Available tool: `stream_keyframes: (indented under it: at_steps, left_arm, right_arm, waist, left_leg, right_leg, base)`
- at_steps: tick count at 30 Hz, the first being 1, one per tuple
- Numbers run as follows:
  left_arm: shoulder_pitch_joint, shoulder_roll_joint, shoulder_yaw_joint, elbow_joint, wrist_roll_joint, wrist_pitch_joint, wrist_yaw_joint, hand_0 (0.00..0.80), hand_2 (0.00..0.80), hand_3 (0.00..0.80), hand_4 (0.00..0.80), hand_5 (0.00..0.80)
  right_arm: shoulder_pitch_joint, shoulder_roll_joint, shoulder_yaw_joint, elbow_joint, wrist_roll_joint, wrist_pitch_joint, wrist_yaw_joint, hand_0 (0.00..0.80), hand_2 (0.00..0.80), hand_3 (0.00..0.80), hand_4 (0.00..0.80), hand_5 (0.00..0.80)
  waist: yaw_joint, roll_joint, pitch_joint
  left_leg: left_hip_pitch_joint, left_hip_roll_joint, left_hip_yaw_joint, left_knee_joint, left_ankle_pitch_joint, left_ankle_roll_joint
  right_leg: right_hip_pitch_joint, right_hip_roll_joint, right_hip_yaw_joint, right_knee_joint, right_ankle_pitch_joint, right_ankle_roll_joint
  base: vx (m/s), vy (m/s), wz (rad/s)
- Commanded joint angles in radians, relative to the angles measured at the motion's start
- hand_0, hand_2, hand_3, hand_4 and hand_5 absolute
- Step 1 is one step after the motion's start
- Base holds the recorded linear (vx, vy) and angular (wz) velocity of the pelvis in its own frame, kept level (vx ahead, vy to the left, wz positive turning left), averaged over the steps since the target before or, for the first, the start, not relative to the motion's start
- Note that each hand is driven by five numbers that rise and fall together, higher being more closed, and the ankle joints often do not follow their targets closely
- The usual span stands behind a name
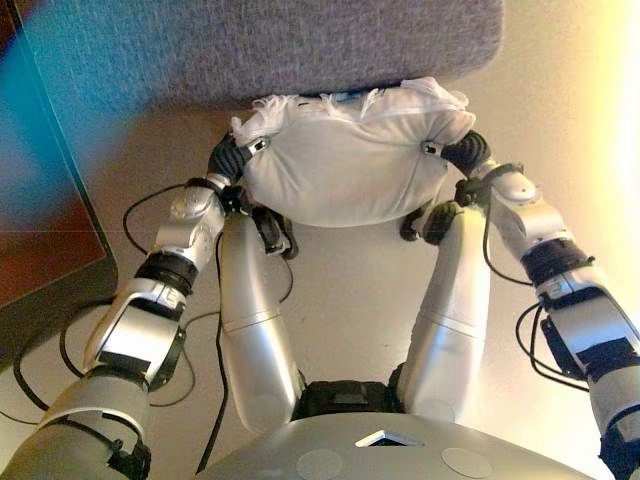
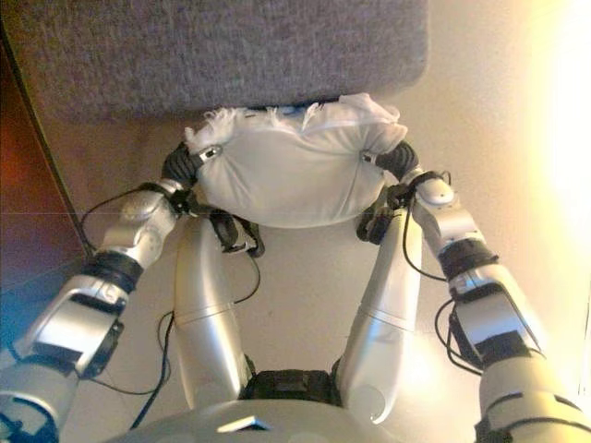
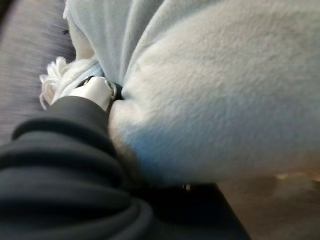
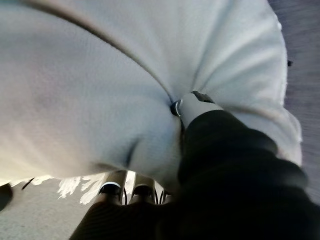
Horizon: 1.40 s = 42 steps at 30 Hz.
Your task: Pick up the cushion and take it to the sofa
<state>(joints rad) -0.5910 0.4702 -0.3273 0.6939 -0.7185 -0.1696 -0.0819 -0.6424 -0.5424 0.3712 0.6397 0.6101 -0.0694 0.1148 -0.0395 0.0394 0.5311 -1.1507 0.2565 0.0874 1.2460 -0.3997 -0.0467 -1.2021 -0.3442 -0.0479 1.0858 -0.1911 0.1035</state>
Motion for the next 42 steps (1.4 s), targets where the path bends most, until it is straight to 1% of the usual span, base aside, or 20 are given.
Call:
stream_keyframes:
  at_steps: [1,2,4,7,11,12,15,16,17,20,21,22,23,24,26,28,30,33,37,42]
  left_arm:
    - [-0.01,-0.053,0.013,-0.155,0.038,-0.152,0.013,0.8,0.8,0.8,0.8,0.8]
    - [-0.004,-0.054,0.015,-0.162,0.041,-0.154,0.016,0.8,0.8,0.8,0.8,0.8]
    - [0.014,-0.056,0.018,-0.188,0.083,-0.156,0.065,0.8,0.8,0.8,0.8,0.8]
    - [0.073,-0.06,0.034,-0.257,0.091,-0.134,0.086,0.8,0.8,0.8,0.8,0.8]
    - [0.192,-0.08,0.062,-0.356,0.118,-0.133,0.083,0.8,0.8,0.8,0.8,0.8]
    - [0.216,-0.082,0.074,-0.372,0.112,-0.137,0.078,0.8,0.8,0.8,0.8,0.8]
    - [0.271,-0.092,0.108,-0.423,0.091,-0.154,0.106,0.8,0.8,0.8,0.8,0.8]
    - [0.29,-0.094,0.125,-0.441,0.083,-0.155,0.117,0.8,0.8,0.8,0.8,0.8]
    - [0.301,-0.091,0.139,-0.453,0.075,-0.153,0.12,0.8,0.8,0.8,0.8,0.8]
    - [0.324,-0.089,0.166,-0.462,0.071,-0.132,0.124,0.8,0.8,0.8,0.8,0.8]
    - [0.326,-0.094,0.166,-0.463,0.082,-0.114,0.126,0.8,0.8,0.8,0.8,0.8]
    - [0.326,-0.097,0.164,-0.462,0.088,-0.108,0.126,0.8,0.8,0.8,0.8,0.8]
    - [0.321,-0.107,0.157,-0.454,0.101,-0.093,0.113,0.8,0.8,0.8,0.8,0.8]
    - [0.319,-0.114,0.15,-0.447,0.108,-0.081,0.101,0.8,0.8,0.8,0.8,0.8]
    - [0.346,-0.12,0.153,-0.45,0.094,-0.066,0.084,0.8,0.8,0.8,0.8,0.8]
    - [0.383,-0.117,0.166,-0.473,0.099,-0.034,0.088,0.8,0.8,0.8,0.8,0.8]
    - [0.402,-0.109,0.179,-0.489,0.122,-0.004,0.087,0.8,0.8,0.8,0.8,0.8]
    - [0.426,-0.1,0.198,-0.516,0.142,0.029,0.101,0.8,0.8,0.8,0.8,0.8]
    - [0.434,-0.092,0.225,-0.522,0.137,0.055,0.107,0.8,0.8,0.8,0.8,0.8]
    - [0.42,-0.092,0.243,-0.501,0.144,0.056,0.099,0.8,0.8,0.8,0.8,0.8]
  right_arm:
    - [0.019,0.048,-0.048,-0.173,0.024,-0.16,0.004,0.8,0.8,0.8,0.8,0.8]
    - [0.04,0.054,-0.054,-0.185,0.018,-0.175,-0.002,0.8,0.8,0.8,0.8,0.8]
    - [0.101,0.077,-0.068,-0.225,-0.01,-0.21,-0.035,0.8,0.8,0.8,0.8,0.8]
    - [0.189,0.087,-0.095,-0.302,-0.042,-0.212,-0.055,0.8,0.8,0.8,0.8,0.8]
    - [0.293,0.112,-0.135,-0.367,-0.047,-0.205,-0.049,0.8,0.8,0.8,0.8,0.8]
    - [0.309,0.114,-0.145,-0.382,-0.045,-0.193,-0.042,0.8,0.8,0.8,0.8,0.8]
    - [0.317,0.113,-0.153,-0.4,-0.07,-0.121,-0.029,0.8,0.8,0.8,0.8,0.8]
    - [0.31,0.112,-0.149,-0.401,-0.064,-0.096,-0.031,0.8,0.8,0.8,0.8,0.8]
    - [0.307,0.116,-0.148,-0.404,-0.049,-0.082,-0.032,0.8,0.8,0.8,0.8,0.8]
    - [0.351,0.136,-0.163,-0.433,0.01,-0.084,-0.016,0.8,0.8,0.8,0.8,0.8]
    - [0.384,0.149,-0.174,-0.443,0.022,-0.099,-0.013,0.8,0.8,0.8,0.8,0.8]
    - [0.401,0.155,-0.179,-0.449,0.027,-0.107,-0.012,0.8,0.8,0.8,0.8,0.8]
    - [0.439,0.164,-0.19,-0.465,0.037,-0.126,-0.014,0.8,0.8,0.8,0.8,0.8]
    - [0.465,0.169,-0.195,-0.477,0.047,-0.139,-0.015,0.8,0.8,0.8,0.8,0.8]
    - [0.5,0.183,-0.199,-0.488,0.047,-0.145,-0.005,0.8,0.8,0.8,0.8,0.8]
    - [0.526,0.202,-0.2,-0.503,0.061,-0.1,-0.008,0.8,0.8,0.8,0.8,0.8]
    - [0.539,0.216,-0.195,-0.492,0.055,-0.058,-0.018,0.8,0.8,0.8,0.8,0.8]
    - [0.534,0.212,-0.191,-0.476,0.037,-0.048,-0.022,0.8,0.8,0.8,0.8,0.8]
    - [0.506,0.208,-0.195,-0.495,0.086,-0.032,-0.008,0.8,0.8,0.8,0.8,0.8]
    - [0.468,0.223,-0.194,-0.46,0.057,-0.006,-0.012,0.8,0.8,0.8,0.8,0.8]
  waist:
    - [0.01,0.008,-0.016]
    - [0.009,0.006,-0.019]
    - [0.012,-0.002,-0.031]
    - [0.022,-0.021,-0.063]
    - [0.038,-0.043,-0.108]
    - [0.039,-0.052,-0.119]
    - [0.062,-0.073,-0.144]
    - [0.076,-0.081,-0.154]
    - [0.084,-0.086,-0.164]
    - [0.079,-0.089,-0.206]
    - [0.07,-0.085,-0.222]
    - [0.064,-0.083,-0.228]
    - [0.05,-0.081,-0.246]
    - [0.043,-0.079,-0.265]
    - [0.043,-0.072,-0.307]
    - [0.044,-0.065,-0.354]
    - [0.043,-0.065,-0.402]
    - [0.044,-0.067,-0.45]
    - [0.045,-0.077,-0.485]
    - [0.048,-0.08,-0.512]
  left_leg:
    - [0.16,0.007,0.003,-0.282,0.157,-0.055]
    - [0.184,0.009,0.009,-0.322,0.174,-0.055]
    - [0.254,-0.008,0.003,-0.417,0.213,-0.052]
    - [0.372,-0.033,-0.025,-0.558,0.269,-0.053]
    - [0.514,-0.076,-0.064,-0.686,0.302,-0.05]
    - [0.529,-0.092,-0.073,-0.715,0.332,-0.043]
    - [0.574,-0.175,-0.142,-0.696,0.295,-0.031]
    - [0.599,-0.203,-0.16,-0.704,0.282,-0.019]
    - [0.627,-0.207,-0.162,-0.733,0.283,-0.01]
    - [0.722,-0.185,-0.106,-0.802,0.295,-0.003]
    - [0.759,-0.172,-0.061,-0.843,0.312,-0.003]
    - [0.779,-0.166,-0.037,-0.863,0.321,-0.004]
    - [0.822,-0.155,0.021,-0.903,0.34,-0.007]
    - [0.859,-0.161,0.034,-0.932,0.349,-0.007]
    - [0.939,-0.187,0.021,-1.022,0.364,0.003]
    - [1.014,-0.198,0.028,-1.111,0.382,0.009]
    - [1.068,-0.193,0.048,-1.186,0.4,0.011]
    - [1.138,-0.193,0.07,-1.261,0.413,0.013]
    - [1.182,-0.212,0.097,-1.261,0.387,0.021]
    - [1.216,-0.235,0.13,-1.224,0.341,0.039]
  right_leg:
    - [0.188,-0.007,0.01,-0.126,0.052,0.014]
    - [0.214,-0.01,0.0,-0.152,0.057,0.015]
    - [0.285,-0.016,-0.021,-0.23,0.076,0.021]
    - [0.402,-0.013,-0.051,-0.368,0.112,0.027]
    - [0.551,0.028,-0.066,-0.539,0.144,0.034]
    - [0.573,0.039,-0.067,-0.592,0.179,0.028]
    - [0.638,0.076,-0.041,-0.674,0.197,0.031]
    - [0.66,0.087,-0.034,-0.693,0.202,0.033]
    - [0.682,0.093,-0.033,-0.707,0.202,0.035]
    - [0.78,0.1,-0.062,-0.759,0.203,0.035]
    - [0.823,0.098,-0.088,-0.783,0.205,0.035]
    - [0.846,0.097,-0.103,-0.796,0.207,0.035]
    - [0.899,0.093,-0.139,-0.826,0.209,0.035]
    - [0.944,0.092,-0.156,-0.856,0.213,0.035]
    - [1.01,0.098,-0.159,-0.902,0.216,0.041]
    - [1.064,0.113,-0.147,-0.949,0.221,0.051]
    - [1.103,0.13,-0.146,-0.987,0.227,0.051]
    - [1.162,0.154,-0.14,-1.047,0.233,0.042]
    - [1.206,0.157,-0.135,-1.087,0.243,0.044]
    - [1.236,0.137,-0.139,-1.092,0.253,0.054]
  base:
    - [0.027,-0.143,-0.03]
    - [0.038,-0.194,0.04]
    - [0.064,-0.186,0.26]
    - [0.123,-0.099,0.38]
    - [0.142,-0.053,0.04]
    - [0.061,-0.001,-0.36]
    - [0.096,0.056,-0.6]
    - [0.138,0.059,-0.6]
    - [0.166,0.04,-0.66]
    - [0.172,-0.005,-0.42]
    - [0.126,-0.034,-0.06]
    - [0.162,-0.059,0.09]
    - [0.173,-0.043,0.47]
    - [0.186,-0.018,0.86]
    - [0.235,0.096,0.73]
    - [0.235,0.125,0.07]
    - [0.183,0.092,-0.01]
    - [0.159,0.087,-0.2]
    - [0.099,0.087,-0.14]
    - [0.099,0.117,-0.18]
